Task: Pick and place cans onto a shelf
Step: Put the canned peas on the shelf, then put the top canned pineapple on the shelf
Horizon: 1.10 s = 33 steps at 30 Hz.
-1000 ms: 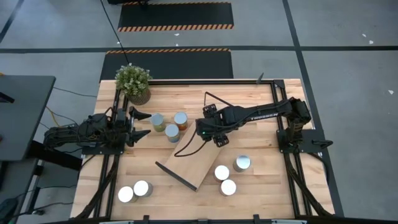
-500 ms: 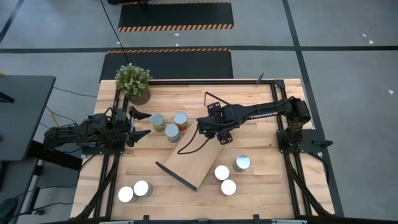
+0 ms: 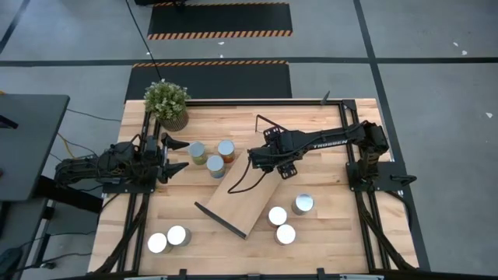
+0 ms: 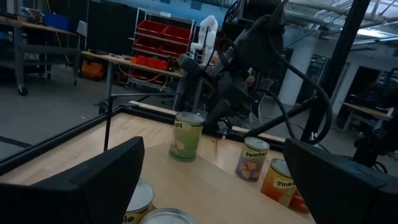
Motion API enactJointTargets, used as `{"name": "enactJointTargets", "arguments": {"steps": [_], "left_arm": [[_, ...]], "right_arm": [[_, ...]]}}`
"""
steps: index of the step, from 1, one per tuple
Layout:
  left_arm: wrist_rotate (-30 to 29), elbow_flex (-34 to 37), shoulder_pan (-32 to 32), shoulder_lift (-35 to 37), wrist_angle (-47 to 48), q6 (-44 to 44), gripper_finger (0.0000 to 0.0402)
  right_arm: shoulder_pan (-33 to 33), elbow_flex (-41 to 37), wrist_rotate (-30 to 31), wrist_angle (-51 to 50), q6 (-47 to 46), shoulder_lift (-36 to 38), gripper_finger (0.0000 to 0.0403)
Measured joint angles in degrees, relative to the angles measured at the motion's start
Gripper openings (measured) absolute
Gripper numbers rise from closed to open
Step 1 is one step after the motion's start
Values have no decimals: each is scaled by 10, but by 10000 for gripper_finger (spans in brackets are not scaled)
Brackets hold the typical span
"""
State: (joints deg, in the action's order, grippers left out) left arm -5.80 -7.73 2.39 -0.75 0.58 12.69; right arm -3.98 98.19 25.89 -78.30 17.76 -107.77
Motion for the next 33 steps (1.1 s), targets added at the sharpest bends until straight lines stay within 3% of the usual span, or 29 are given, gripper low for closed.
{"name": "enactJointTargets", "arguments": {"steps": [15,18,25,33], "left_arm": [[0,0,0,0,7,0,392],[0,0,0,0,7,-1,392],[0,0,0,0,6,-4,392],[0,0,0,0,5,1,392]], "right_arm": [[-6,30,34,-16,3,1,374],[-4,51,6,34,1,2,374],[34,26,-117,284,-58,2,374],[67,-14,-171,396,-48,0,375]]}}
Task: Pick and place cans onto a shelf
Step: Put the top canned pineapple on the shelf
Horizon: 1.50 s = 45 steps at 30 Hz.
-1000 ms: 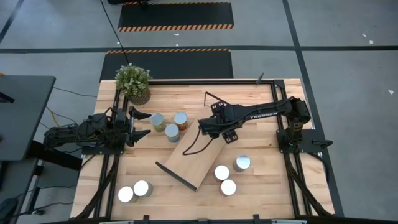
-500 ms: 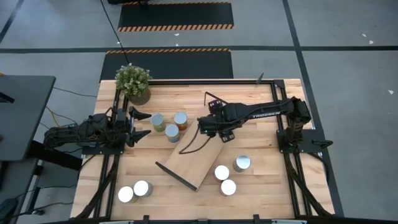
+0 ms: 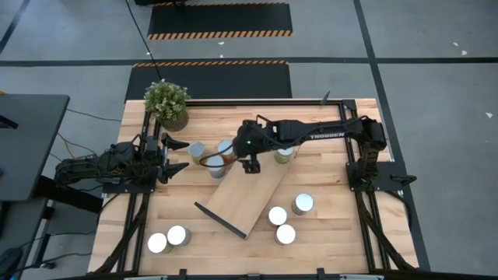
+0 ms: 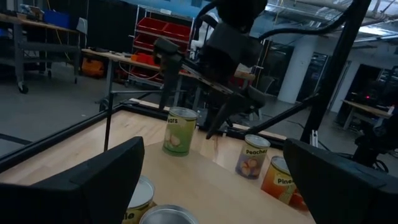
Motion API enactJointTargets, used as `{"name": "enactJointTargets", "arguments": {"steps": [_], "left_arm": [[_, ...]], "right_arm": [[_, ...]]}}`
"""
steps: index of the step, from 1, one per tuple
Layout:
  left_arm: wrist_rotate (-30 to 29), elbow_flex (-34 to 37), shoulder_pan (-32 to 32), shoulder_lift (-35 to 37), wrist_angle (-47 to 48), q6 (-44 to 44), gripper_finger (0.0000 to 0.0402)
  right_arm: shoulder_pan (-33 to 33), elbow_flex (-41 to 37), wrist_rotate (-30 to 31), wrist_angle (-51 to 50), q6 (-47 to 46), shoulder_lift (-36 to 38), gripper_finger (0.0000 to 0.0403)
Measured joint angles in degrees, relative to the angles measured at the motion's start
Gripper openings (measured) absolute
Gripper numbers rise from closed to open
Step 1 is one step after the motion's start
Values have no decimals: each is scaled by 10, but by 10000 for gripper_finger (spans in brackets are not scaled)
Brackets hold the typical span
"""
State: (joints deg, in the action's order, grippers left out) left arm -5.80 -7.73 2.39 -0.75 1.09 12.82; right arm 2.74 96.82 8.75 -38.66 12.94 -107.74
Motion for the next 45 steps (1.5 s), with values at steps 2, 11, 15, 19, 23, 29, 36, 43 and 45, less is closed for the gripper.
{"name": "enactJointTargets", "arguments": {"steps": [2,11,15,19,23,29,36,43,45], "left_arm": [[0,0,0,0,-2,-1,392],[-21,0,0,0,-12,-14,392],[-32,0,0,0,-21,-31,392],[-36,0,0,0,-27,-43,392],[-36,0,0,0,-29,-45,392],[-36,0,0,-4,-30,-52,392],[-36,0,0,-4,-27,-50,392],[-36,0,0,-4,-21,-46,392],[-36,0,0,-4,-21,-45,392]], "right_arm": [[4,5,-13,3,9,0,378],[25,29,-23,31,62,0,385],[42,25,-47,85,85,-14,385],[53,23,-69,116,112,-58,385],[55,38,-101,124,112,-92,392],[56,162,-118,33,139,-165,399],[59,328,-134,-118,172,-254,399],[60,343,-112,-149,193,-272,400],[59,342,-100,-154,199,-273,400]]}}
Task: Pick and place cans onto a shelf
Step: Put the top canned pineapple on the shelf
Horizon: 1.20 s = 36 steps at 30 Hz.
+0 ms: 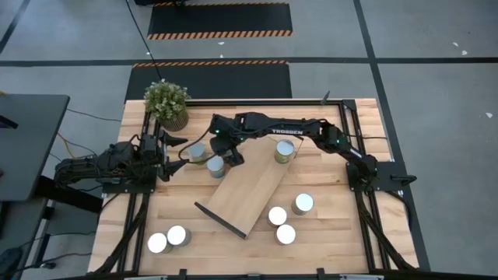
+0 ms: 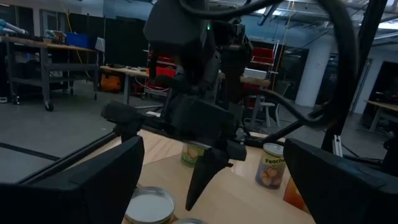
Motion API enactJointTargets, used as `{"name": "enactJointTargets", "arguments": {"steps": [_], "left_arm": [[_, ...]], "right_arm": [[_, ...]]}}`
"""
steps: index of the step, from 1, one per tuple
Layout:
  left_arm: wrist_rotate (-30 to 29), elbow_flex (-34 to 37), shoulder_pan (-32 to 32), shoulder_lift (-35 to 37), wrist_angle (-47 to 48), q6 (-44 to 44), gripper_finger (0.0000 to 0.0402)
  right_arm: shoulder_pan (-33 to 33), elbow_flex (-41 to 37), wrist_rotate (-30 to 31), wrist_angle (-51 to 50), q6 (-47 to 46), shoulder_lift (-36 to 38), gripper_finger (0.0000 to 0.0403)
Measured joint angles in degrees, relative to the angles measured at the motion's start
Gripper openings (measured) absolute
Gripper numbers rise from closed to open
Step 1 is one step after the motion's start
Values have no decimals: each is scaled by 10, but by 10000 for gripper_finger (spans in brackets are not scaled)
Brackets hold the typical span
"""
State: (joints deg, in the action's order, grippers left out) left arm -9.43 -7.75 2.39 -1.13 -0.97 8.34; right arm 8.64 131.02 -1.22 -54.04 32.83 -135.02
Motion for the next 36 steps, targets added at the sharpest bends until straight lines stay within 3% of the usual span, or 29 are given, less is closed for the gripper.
{"name": "enactJointTargets", "arguments": {"steps": [23,36], "left_arm": [[0,0,0,0,3,5,392],[0,0,0,0,4,15,392]], "right_arm": [[16,-73,-10,30,15,0,397],[17,-73,19,26,22,24,334]]}}
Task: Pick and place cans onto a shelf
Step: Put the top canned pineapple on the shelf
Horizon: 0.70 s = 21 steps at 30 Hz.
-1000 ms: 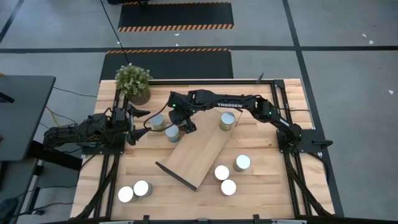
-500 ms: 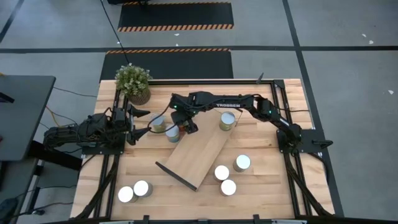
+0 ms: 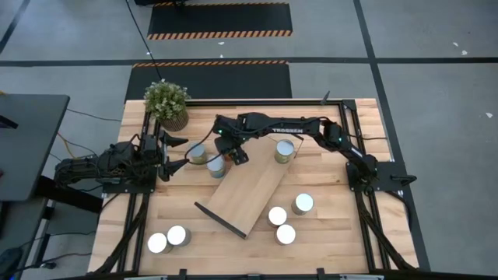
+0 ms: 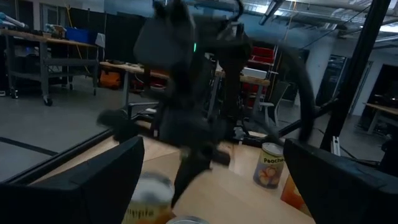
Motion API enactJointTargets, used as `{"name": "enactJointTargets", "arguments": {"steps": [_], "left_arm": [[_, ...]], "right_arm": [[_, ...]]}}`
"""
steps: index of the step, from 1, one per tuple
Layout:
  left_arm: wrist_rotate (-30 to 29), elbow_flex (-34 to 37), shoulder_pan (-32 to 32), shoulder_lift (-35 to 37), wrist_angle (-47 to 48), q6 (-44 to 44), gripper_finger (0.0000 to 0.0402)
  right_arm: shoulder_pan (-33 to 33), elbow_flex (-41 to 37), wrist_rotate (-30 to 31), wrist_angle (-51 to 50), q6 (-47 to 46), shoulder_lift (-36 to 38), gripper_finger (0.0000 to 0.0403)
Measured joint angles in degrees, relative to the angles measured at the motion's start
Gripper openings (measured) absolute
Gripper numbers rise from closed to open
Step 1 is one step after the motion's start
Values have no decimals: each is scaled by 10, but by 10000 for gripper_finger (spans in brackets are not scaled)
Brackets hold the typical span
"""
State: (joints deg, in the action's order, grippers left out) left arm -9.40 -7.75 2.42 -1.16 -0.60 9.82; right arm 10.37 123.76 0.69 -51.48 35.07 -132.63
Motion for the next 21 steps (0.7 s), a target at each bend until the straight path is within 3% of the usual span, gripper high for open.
{"name": "enactJointTargets", "arguments": {"steps": [5,11,21], "left_arm": [[0,0,0,0,0,0,392],[0,0,0,0,0,0,392],[0,0,0,0,0,0,392]], "right_arm": [[3,1,26,-29,1,40,343],[19,1,9,-96,-30,84,342],[34,-14,-9,-200,-94,91,342]]}}
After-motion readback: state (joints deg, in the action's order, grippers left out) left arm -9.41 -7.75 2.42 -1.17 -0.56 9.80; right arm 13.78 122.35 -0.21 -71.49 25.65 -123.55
